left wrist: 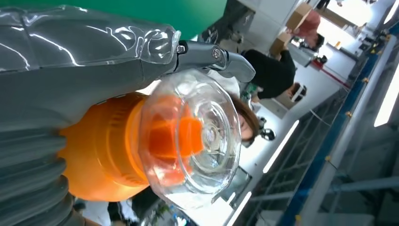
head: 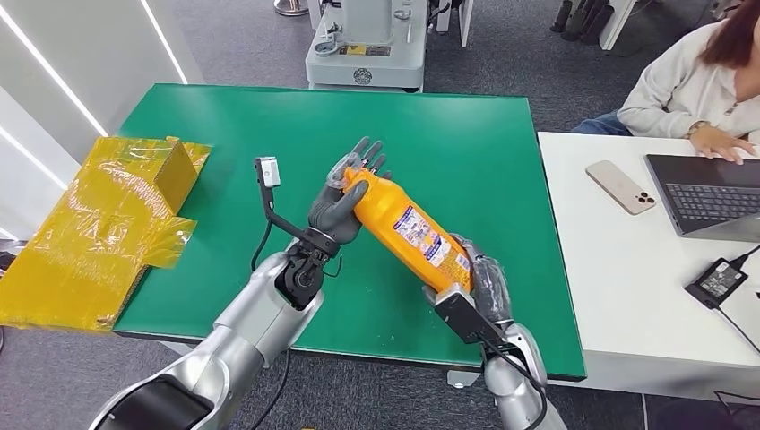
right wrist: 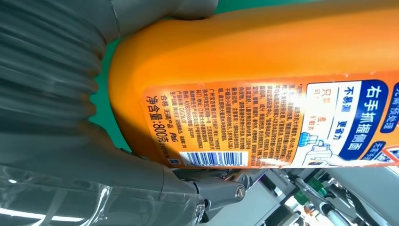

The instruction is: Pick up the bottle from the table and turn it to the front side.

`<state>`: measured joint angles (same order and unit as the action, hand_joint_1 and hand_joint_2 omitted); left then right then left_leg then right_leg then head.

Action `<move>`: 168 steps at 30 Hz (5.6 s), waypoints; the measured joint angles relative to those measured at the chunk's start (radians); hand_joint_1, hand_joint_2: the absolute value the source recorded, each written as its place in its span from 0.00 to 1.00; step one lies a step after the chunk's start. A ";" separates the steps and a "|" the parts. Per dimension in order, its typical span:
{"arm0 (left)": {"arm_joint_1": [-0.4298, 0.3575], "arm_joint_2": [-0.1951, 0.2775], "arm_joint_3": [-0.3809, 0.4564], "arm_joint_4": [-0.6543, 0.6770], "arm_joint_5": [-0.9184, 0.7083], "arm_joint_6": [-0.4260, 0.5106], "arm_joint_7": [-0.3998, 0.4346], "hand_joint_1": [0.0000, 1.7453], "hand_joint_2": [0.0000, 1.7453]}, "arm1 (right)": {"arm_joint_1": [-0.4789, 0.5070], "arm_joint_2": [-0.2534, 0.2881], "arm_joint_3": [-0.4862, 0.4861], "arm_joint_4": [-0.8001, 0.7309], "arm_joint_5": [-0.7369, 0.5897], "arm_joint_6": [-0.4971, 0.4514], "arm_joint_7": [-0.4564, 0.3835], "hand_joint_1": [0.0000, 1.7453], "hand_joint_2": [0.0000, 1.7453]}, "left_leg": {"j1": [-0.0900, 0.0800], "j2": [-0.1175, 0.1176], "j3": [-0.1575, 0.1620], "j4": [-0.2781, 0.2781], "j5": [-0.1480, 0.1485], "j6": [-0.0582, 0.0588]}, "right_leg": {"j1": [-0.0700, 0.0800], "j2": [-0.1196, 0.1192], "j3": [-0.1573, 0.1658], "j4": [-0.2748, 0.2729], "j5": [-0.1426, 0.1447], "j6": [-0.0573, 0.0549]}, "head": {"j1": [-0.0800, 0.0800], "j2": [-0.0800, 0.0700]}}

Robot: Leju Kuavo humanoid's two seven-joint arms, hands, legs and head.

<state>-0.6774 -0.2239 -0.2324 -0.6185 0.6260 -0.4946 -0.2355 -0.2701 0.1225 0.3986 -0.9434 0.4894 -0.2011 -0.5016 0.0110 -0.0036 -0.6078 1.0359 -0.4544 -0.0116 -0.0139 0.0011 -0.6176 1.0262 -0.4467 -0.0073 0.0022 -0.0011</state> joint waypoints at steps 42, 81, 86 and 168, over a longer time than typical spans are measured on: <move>0.009 -0.101 -0.131 0.017 -0.128 0.096 -0.085 0.00 1.00 | 0.024 0.007 -0.111 -0.069 -0.035 0.023 -0.018 0.97 1.00 | 0.000 0.000 0.000 0.000 0.000 0.000 | 0.000 0.000 0.000 0.000 0.000 0.000 | 0.000 0.000; -0.062 -0.100 -0.156 0.199 -0.074 0.139 -0.120 1.00 1.00 | -0.014 0.027 -0.075 0.033 -0.057 0.011 -0.063 0.24 1.00 | 0.000 0.000 -0.001 0.000 0.000 0.000 | 0.000 0.000 0.000 0.000 0.000 0.000 | 0.000 0.000; -0.061 -0.093 -0.156 0.201 -0.055 0.142 -0.132 1.00 1.00 | -0.012 0.027 -0.063 0.031 -0.063 0.015 -0.068 0.00 1.00 | 0.000 0.000 0.000 0.000 0.000 0.000 | 0.000 0.000 0.000 0.000 0.000 0.000 | 0.000 0.000; -0.186 0.428 -0.323 0.321 -2.122 0.846 0.388 1.00 1.00 | 0.173 -0.084 0.036 -0.418 -0.155 0.113 -0.097 0.00 1.00 | 0.000 0.003 0.000 -0.001 0.000 0.000 | 0.000 0.003 -0.002 0.001 0.000 -0.001 | 0.000 0.000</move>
<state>-0.8633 0.2043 -0.5553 -0.2974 -1.4956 0.3516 0.1520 -0.0974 0.0389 0.4349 -1.3619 0.3344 -0.0878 -0.5989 0.0113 -0.0005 -0.6076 1.0346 -0.4542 -0.0119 -0.0135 0.0039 -0.6192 1.0271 -0.4468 -0.0080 0.0023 -0.0011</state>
